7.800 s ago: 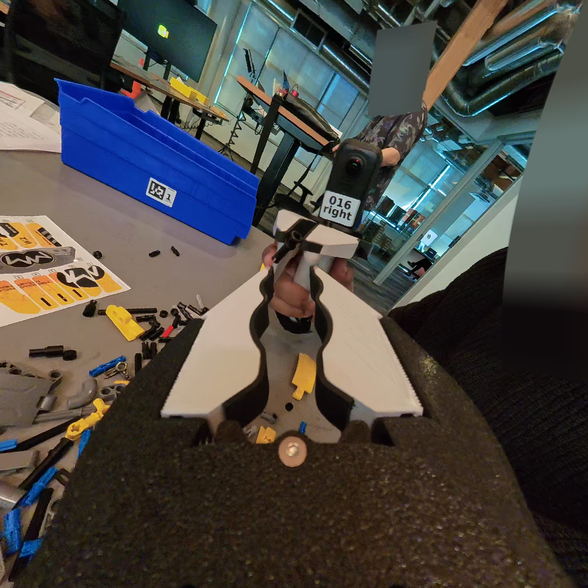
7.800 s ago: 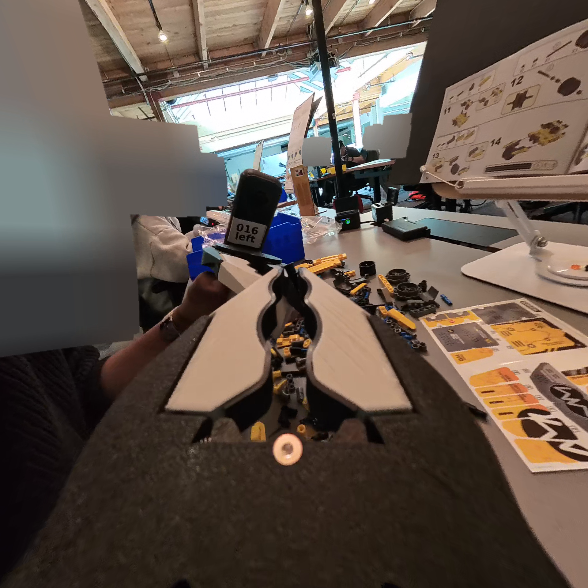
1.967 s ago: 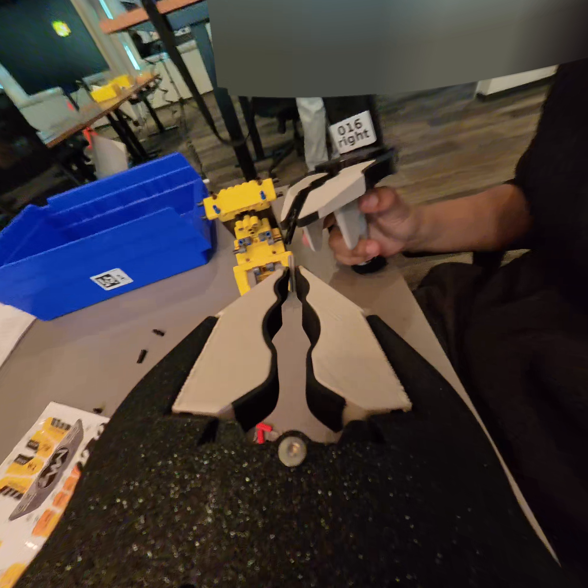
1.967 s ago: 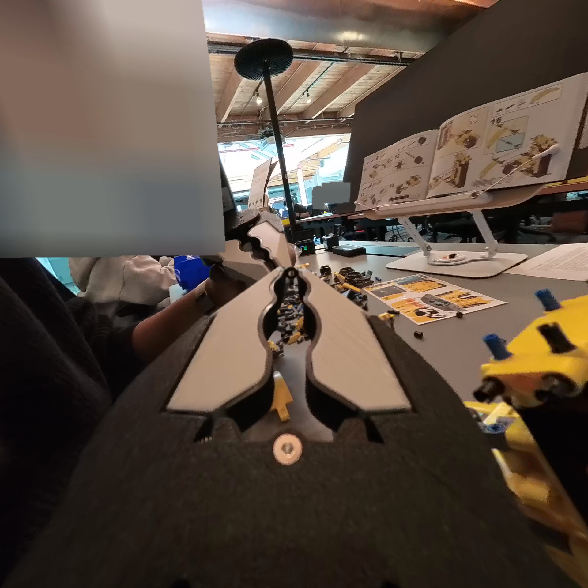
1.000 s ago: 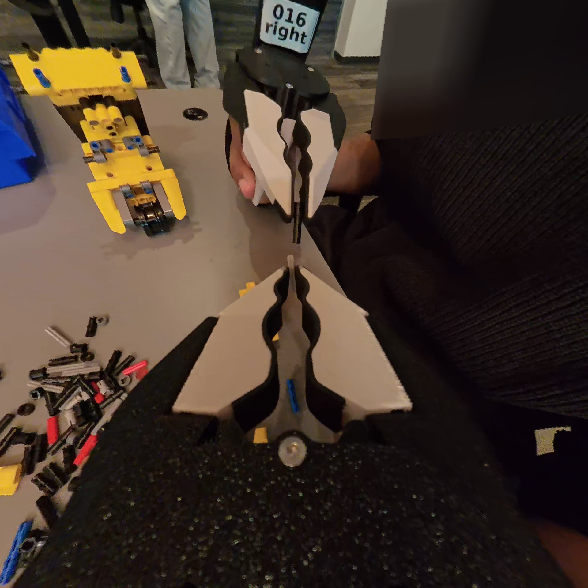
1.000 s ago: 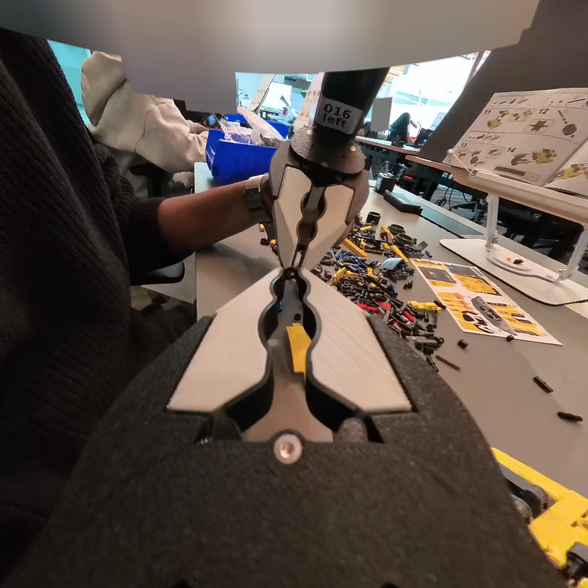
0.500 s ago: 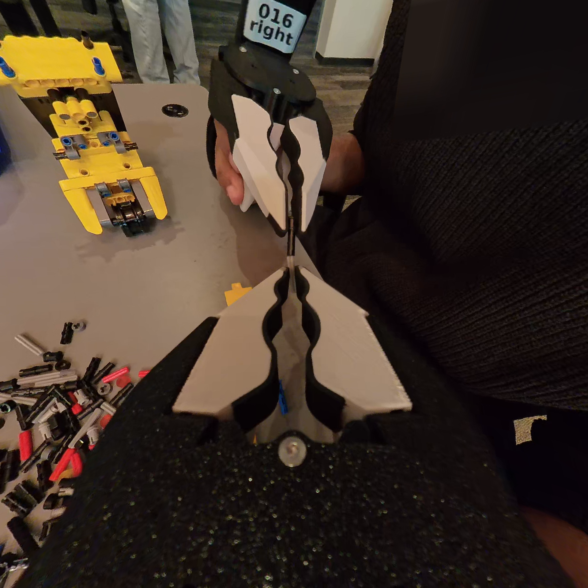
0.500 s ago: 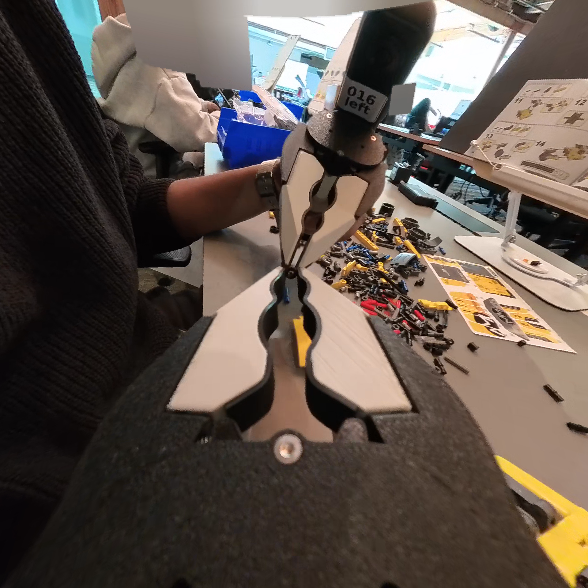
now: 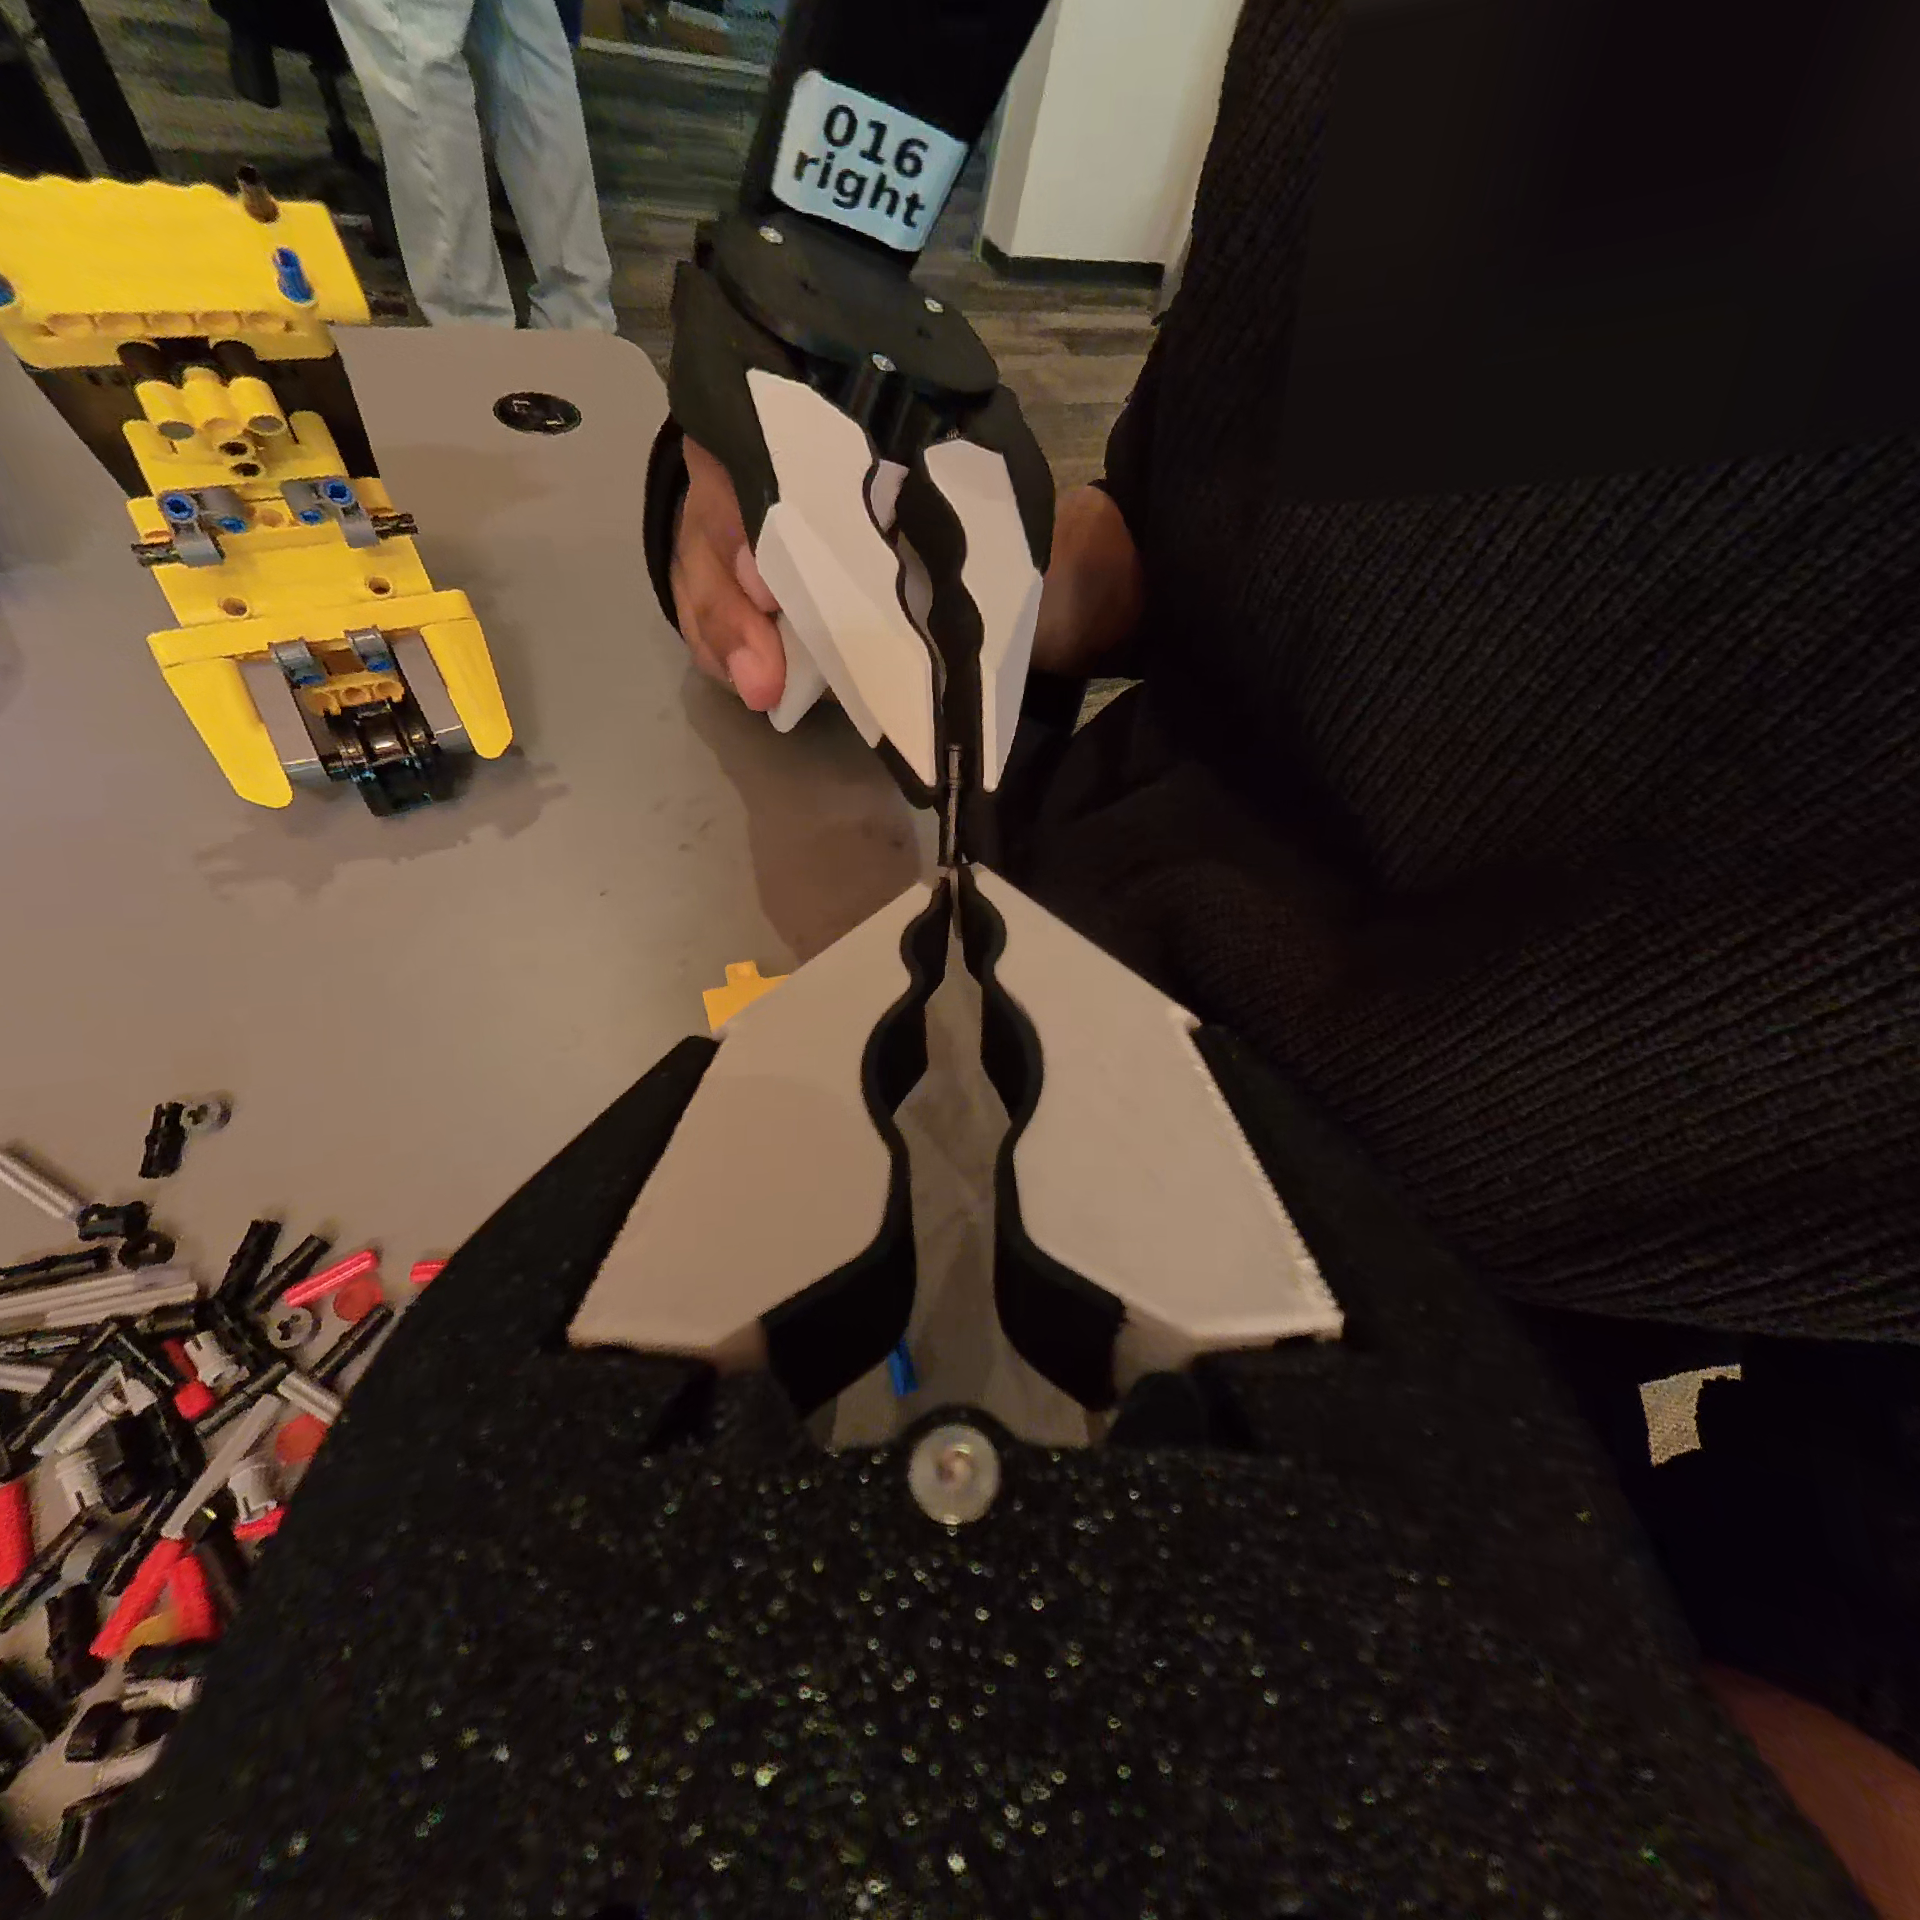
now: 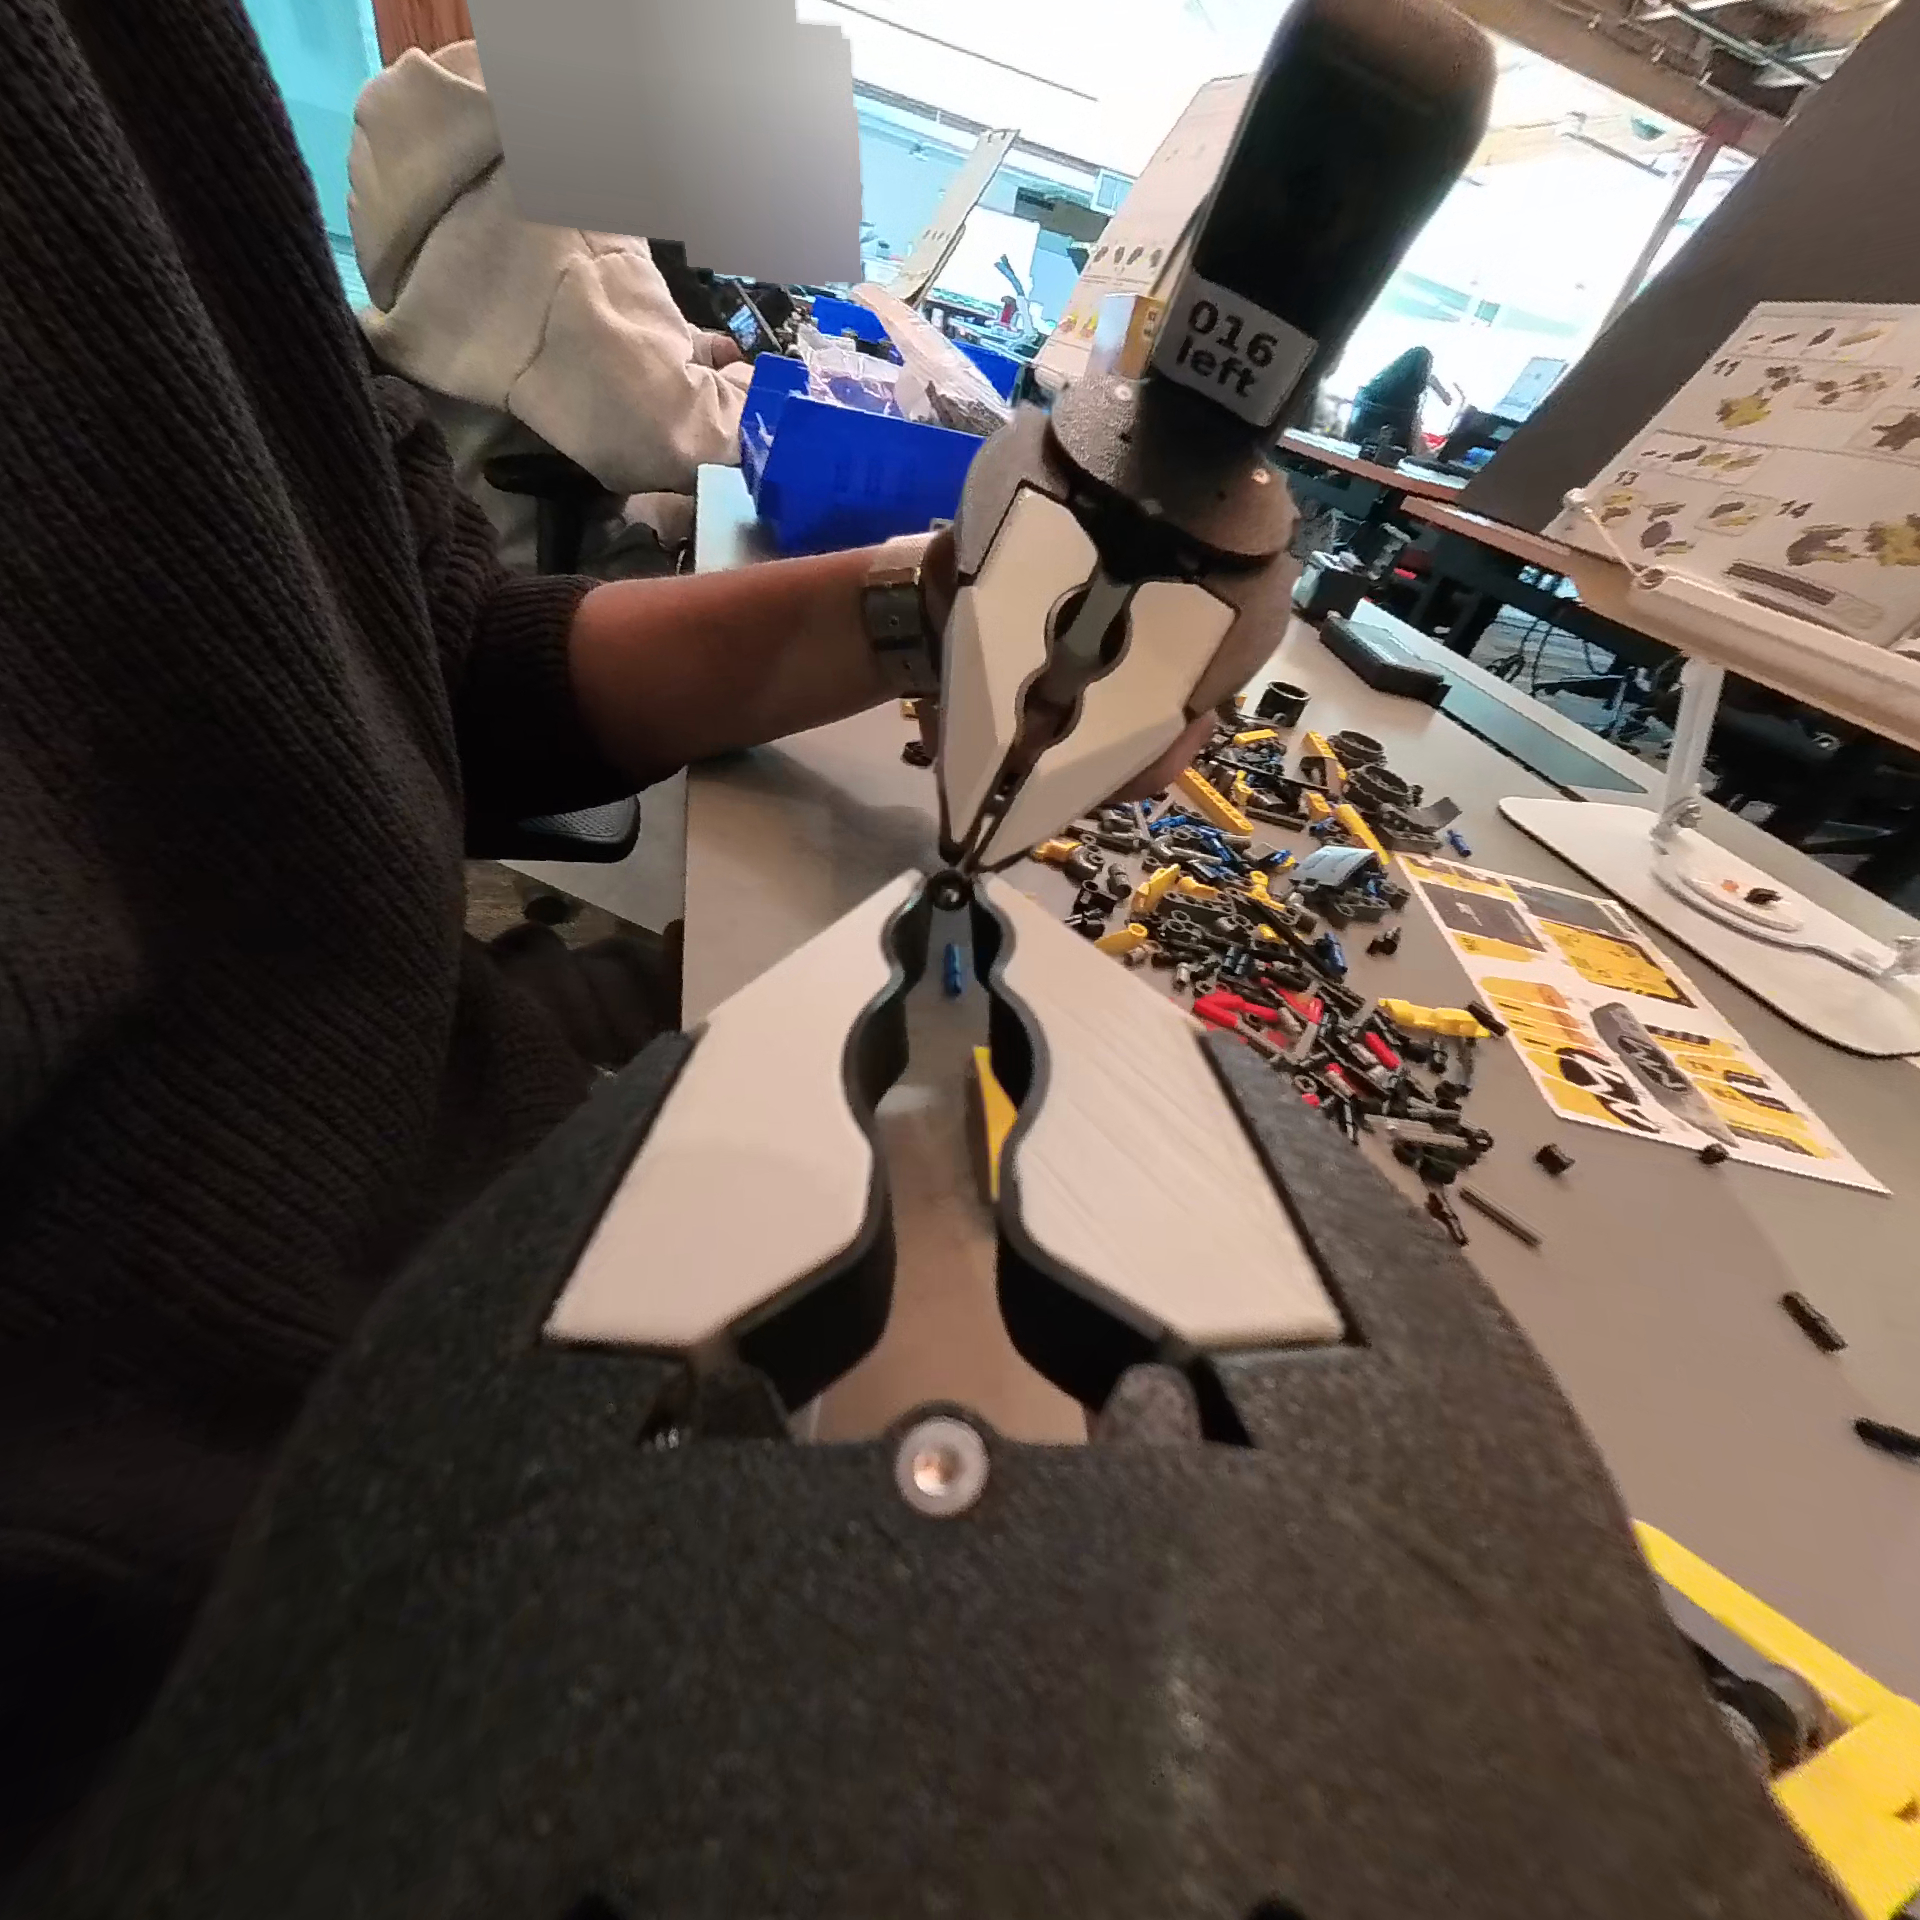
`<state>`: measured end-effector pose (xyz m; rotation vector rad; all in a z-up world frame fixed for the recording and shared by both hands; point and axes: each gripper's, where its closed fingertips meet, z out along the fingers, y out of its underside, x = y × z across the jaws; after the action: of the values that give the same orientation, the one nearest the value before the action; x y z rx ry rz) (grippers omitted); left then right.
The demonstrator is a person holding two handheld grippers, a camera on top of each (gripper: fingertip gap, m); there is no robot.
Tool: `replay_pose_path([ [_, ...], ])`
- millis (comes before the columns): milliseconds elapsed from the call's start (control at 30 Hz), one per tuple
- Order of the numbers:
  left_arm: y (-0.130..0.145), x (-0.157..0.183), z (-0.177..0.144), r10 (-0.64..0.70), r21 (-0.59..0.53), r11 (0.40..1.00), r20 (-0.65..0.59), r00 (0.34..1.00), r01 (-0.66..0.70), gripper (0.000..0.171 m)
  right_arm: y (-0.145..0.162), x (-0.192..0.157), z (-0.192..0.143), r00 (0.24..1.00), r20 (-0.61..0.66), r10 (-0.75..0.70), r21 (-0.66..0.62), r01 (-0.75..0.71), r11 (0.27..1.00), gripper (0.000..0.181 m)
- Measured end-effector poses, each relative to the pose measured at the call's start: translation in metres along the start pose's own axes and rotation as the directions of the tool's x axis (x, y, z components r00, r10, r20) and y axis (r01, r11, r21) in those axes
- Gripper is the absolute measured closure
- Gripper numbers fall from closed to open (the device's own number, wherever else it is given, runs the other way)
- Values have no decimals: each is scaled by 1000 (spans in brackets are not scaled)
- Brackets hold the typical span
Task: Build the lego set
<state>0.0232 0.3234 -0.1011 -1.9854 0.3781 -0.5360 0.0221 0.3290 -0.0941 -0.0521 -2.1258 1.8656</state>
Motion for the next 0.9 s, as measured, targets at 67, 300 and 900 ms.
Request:
replay_pose_path([
  [67, 0, -1, -1, 0, 2, 1000, 5, 1000, 0, 171, 0, 1, 0, 1000, -7, 0, -1, 0, 1000, 176],
  [300, 2, -6, 1, 2, -10, 1000, 36, 999, -2, 171, -1, 5, -1, 999, -30, 12, 5, -12, 1000, 176],
  [900, 50, 8, -32, -141, 29, 989, 505, 851, 147, 157, -20, 31, -24, 983, -148, 111, 183, -83, 980, 176],
])
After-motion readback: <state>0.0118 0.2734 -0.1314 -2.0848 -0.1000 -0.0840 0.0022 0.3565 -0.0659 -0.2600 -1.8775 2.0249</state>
